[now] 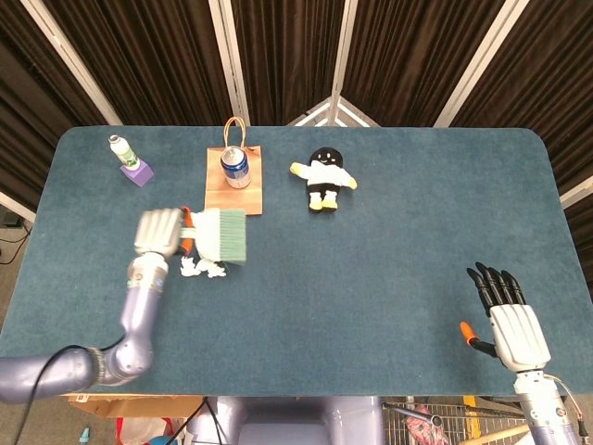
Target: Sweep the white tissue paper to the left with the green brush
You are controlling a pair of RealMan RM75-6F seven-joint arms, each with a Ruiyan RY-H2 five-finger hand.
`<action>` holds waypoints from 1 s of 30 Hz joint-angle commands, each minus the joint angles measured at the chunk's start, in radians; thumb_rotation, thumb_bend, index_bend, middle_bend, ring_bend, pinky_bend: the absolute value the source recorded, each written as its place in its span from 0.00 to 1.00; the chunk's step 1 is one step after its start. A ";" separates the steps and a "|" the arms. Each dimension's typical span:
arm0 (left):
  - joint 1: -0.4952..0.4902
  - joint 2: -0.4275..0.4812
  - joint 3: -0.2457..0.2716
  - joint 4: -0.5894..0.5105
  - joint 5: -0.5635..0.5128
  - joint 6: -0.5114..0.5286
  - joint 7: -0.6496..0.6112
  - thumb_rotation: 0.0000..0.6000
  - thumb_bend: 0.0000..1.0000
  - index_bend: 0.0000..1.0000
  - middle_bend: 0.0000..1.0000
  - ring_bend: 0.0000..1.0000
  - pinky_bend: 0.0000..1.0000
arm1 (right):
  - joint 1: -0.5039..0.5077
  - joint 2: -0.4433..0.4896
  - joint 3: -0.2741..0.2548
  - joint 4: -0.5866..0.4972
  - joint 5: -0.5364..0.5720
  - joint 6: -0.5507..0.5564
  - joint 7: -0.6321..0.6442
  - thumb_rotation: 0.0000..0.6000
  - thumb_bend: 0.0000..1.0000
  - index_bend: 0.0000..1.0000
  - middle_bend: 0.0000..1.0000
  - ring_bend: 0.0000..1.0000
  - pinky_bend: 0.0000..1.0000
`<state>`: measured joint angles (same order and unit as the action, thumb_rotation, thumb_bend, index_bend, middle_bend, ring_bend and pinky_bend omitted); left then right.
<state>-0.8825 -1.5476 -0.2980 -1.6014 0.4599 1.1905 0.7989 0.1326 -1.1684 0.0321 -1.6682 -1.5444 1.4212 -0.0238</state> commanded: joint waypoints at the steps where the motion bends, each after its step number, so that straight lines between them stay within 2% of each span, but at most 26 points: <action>1: -0.034 -0.050 0.032 0.034 -0.012 0.002 0.052 1.00 0.77 0.80 1.00 1.00 1.00 | -0.001 0.001 0.000 0.001 -0.001 0.001 0.003 1.00 0.34 0.00 0.00 0.00 0.00; 9: -0.020 -0.028 0.075 0.053 -0.056 0.022 0.112 1.00 0.77 0.80 1.00 1.00 1.00 | -0.004 0.004 -0.001 0.000 -0.005 0.008 0.009 1.00 0.34 0.00 0.00 0.00 0.00; 14: 0.027 0.058 0.113 0.056 -0.084 0.028 0.124 1.00 0.77 0.80 1.00 1.00 1.00 | -0.004 0.000 -0.002 0.004 -0.009 0.011 -0.007 1.00 0.34 0.00 0.00 0.00 0.00; 19: 0.086 0.176 0.141 0.054 -0.052 0.030 0.080 1.00 0.77 0.80 1.00 1.00 1.00 | -0.003 -0.004 -0.003 0.002 -0.009 0.009 -0.020 1.00 0.34 0.00 0.00 0.00 0.00; 26: 0.141 0.329 0.111 0.035 0.004 0.018 -0.028 1.00 0.77 0.80 1.00 1.00 1.00 | -0.002 -0.008 -0.004 0.001 -0.015 0.010 -0.033 1.00 0.35 0.00 0.00 0.00 0.00; 30: 0.150 0.359 0.079 -0.001 0.065 0.011 -0.105 1.00 0.77 0.80 1.00 1.00 1.00 | -0.001 -0.010 -0.005 -0.001 -0.015 0.008 -0.037 1.00 0.34 0.00 0.00 0.00 0.00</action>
<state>-0.7437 -1.2052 -0.1975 -1.5796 0.4914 1.2067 0.7324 0.1310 -1.1779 0.0274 -1.6693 -1.5598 1.4296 -0.0604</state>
